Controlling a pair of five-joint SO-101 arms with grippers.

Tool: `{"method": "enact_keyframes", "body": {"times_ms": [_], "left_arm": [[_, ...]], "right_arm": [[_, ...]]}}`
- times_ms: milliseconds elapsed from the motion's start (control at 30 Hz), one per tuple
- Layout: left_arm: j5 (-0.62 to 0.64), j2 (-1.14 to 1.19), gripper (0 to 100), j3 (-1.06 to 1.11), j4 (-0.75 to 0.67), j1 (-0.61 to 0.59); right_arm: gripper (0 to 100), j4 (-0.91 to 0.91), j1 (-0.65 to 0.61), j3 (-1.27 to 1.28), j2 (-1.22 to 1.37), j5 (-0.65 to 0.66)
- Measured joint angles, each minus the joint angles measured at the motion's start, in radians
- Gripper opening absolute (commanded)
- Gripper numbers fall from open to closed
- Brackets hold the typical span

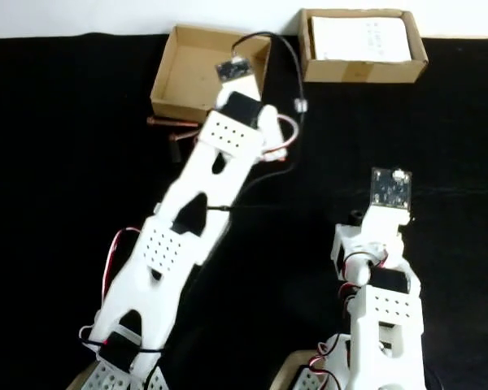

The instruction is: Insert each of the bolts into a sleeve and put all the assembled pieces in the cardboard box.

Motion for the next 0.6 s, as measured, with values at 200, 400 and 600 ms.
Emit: {"method": "enact_keyframes", "body": {"times_ms": [200, 400, 600], "left_arm": [[0.158, 0.046, 24, 0.011, -0.075, -0.011], [0.292, 0.209, 24, 0.014, -0.173, -0.089], [0.299, 0.264, 19, 0.003, -0.186, -0.106]], "right_arm": [[0.6, 0.000, 0.000, 0.000, 0.000, 0.000], [0.6, 0.000, 0.000, 0.000, 0.000, 0.000], [0.6, 0.000, 0.000, 0.000, 0.000, 0.000]]}}
